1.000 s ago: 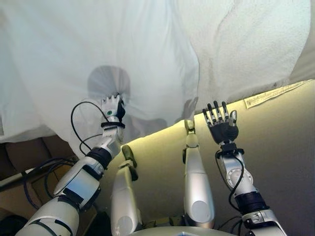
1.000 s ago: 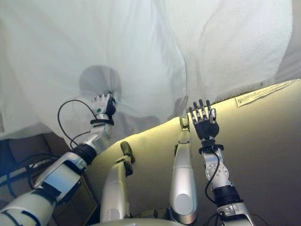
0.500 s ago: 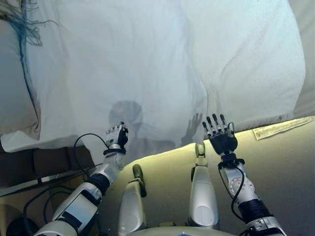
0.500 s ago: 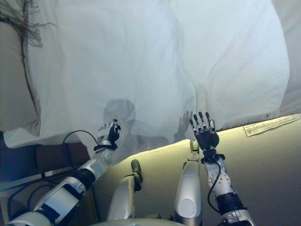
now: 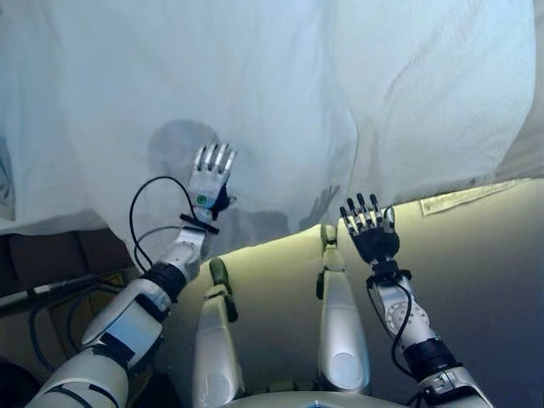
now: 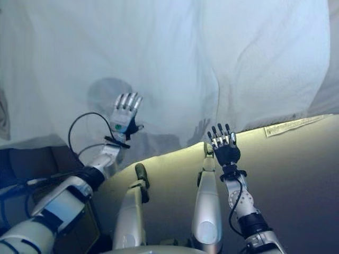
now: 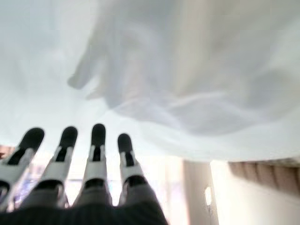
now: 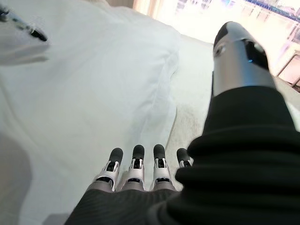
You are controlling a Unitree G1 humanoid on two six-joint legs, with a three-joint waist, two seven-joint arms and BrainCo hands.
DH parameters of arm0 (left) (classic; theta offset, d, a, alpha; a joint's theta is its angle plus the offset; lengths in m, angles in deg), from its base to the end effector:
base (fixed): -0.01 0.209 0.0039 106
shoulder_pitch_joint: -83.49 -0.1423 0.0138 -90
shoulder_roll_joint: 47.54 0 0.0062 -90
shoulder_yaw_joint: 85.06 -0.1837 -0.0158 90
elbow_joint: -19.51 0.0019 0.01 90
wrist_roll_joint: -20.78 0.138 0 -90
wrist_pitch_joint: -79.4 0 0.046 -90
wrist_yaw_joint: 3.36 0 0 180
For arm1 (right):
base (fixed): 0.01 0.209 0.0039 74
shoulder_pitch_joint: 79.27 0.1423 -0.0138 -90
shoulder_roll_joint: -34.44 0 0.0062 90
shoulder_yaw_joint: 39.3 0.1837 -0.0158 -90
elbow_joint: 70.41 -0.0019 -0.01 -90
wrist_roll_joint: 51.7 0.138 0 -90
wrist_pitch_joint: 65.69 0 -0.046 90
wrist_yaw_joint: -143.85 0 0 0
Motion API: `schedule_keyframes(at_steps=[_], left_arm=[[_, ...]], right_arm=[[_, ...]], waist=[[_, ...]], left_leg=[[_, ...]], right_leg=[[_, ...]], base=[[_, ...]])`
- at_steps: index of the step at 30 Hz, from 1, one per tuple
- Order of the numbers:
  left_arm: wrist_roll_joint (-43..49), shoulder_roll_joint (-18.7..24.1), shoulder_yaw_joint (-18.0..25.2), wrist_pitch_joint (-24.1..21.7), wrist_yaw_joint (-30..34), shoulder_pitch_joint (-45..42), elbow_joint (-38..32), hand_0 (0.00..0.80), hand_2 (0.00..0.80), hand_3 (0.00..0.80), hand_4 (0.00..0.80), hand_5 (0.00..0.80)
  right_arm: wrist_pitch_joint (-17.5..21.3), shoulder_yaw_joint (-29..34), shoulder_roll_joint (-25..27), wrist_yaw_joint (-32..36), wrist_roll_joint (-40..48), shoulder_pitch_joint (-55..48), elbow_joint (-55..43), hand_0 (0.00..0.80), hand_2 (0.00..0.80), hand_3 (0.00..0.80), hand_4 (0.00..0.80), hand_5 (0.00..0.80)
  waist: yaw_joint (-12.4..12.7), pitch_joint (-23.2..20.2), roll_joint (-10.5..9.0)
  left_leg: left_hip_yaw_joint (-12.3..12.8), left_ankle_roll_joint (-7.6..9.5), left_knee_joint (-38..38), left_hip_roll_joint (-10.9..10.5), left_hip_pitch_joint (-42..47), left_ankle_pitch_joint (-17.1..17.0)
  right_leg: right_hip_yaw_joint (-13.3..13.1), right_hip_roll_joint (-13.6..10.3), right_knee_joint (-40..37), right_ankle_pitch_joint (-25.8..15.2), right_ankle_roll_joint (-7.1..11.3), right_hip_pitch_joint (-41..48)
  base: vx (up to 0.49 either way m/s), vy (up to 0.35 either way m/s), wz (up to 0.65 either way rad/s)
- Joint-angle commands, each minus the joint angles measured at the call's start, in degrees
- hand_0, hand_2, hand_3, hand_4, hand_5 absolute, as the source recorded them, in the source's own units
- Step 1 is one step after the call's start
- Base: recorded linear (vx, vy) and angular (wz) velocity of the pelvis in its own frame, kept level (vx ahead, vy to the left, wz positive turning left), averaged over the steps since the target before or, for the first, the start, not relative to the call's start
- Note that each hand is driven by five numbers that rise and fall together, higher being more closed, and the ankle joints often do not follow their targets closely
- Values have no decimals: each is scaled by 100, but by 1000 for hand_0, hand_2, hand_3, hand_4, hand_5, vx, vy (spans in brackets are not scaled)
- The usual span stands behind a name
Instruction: Make the bed neatly
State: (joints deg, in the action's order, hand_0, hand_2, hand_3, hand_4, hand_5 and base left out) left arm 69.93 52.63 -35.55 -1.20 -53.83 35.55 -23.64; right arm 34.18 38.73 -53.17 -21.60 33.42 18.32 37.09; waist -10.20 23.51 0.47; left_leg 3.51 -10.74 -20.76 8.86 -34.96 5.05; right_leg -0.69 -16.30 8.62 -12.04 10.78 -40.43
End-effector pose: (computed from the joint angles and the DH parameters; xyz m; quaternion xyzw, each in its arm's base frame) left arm 0.3151 0.1758 0.0623 0.7233 -0.2699 0.1404 0.6200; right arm 0.2227 -0.1893 0.0184 0.5272 -0.0085 0.0564 0.8478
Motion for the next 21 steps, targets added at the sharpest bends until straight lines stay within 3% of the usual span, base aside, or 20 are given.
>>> schedule_keyframes(at_steps=[1, 5, 11, 21], left_arm=[[214, 408, 316, 115, -931, 257, 3, 0, 0, 0, 0, 0], [72, 369, 535, 122, -1023, 244, 34, 0, 0, 0, 0, 0], [-52, 101, 472, 261, -819, 241, 236, 0, 0, 0, 0, 0], [-478, 291, 506, 282, -754, 549, 389, 0, 0, 0, 0, 0]], right_arm=[[245, 56, 194, 282, 56, -1, -657, 0, 0, 0, 0, 0], [276, 52, 161, 397, 135, -88, -730, 0, 0, 0, 0, 0], [348, 28, 147, 430, 66, 100, -841, 0, 0, 0, 0, 0], [403, -17, 217, 301, 28, 422, -1120, 0, 0, 0, 0, 0]], waist=[[-20, 162, 61], [-1, 265, -4], [-3, 306, 18], [16, 515, -122]], left_leg=[[-45, 235, 697, 120, -396, -1177], [-77, 229, 567, 128, -556, -1174], [-151, 201, 502, 119, -816, -1249], [-197, 177, 384, 155, -1349, -1312]], right_leg=[[-58, -143, 358, 191, 223, 73], [-17, -132, 411, 174, 217, -39], [-101, -118, 430, 90, 208, -283], [-71, -36, 419, 12, 157, -705]], base=[[-50, 14, -3], [-20, -2, 0], [-5, 22, 1], [-22, 13, -1]])
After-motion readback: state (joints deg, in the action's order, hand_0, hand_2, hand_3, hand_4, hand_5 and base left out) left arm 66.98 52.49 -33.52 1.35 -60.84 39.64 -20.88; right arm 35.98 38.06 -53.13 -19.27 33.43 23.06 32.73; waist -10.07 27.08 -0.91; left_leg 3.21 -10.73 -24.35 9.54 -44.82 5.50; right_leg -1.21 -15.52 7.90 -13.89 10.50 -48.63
